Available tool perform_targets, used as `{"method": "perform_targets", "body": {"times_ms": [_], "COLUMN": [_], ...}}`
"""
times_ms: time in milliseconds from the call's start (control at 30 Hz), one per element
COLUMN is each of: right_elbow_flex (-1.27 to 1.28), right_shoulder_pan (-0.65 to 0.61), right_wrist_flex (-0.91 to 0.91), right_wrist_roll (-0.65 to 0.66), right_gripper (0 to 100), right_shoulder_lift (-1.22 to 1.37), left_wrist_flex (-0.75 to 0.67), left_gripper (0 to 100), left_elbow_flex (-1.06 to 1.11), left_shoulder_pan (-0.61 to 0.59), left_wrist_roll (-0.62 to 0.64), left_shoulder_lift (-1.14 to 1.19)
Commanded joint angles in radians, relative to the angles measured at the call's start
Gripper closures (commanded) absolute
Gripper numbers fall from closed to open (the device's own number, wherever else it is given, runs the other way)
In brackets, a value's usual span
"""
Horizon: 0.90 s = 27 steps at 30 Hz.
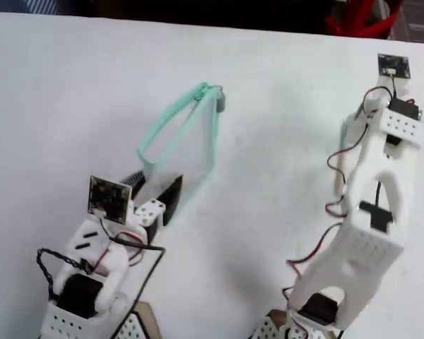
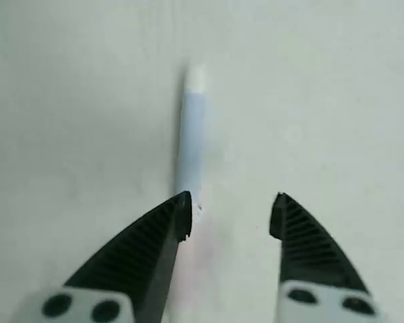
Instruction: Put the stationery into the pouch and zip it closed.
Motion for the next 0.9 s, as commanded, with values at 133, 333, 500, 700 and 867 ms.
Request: {"method": "perform_targets", "body": {"times_ms": [133, 333, 500, 700, 867], "right_elbow_flex": [-0.315, -0.462, -0.575, -0.703, -0.763], "right_shoulder_pan": [-0.068, -0.134, -0.114, -0.087, -0.084], "right_wrist_flex": [0.079, 0.073, 0.077, 0.079, 0.079], "right_wrist_roll": [0.009, 0.005, 0.002, 0.002, 0.002], "right_gripper": [78.2, 80.0, 80.0, 80.0, 80.1], "right_shoulder_lift": [0.186, 0.285, 0.404, 0.518, 0.582], "left_wrist_flex": [-0.031, -0.031, -0.031, -0.031, -0.031], "left_gripper": [79, 79, 79, 79, 79], "left_elbow_flex": [-0.011, -0.009, -0.009, -0.009, -0.008], "left_shoulder_pan": [-0.001, -0.001, -0.001, -0.001, -0.001], "left_wrist_roll": [-0.011, -0.011, -0.011, -0.011, -0.011], "left_shoulder_lift": [-0.008, -0.008, -0.008, -0.008, -0.008]}}
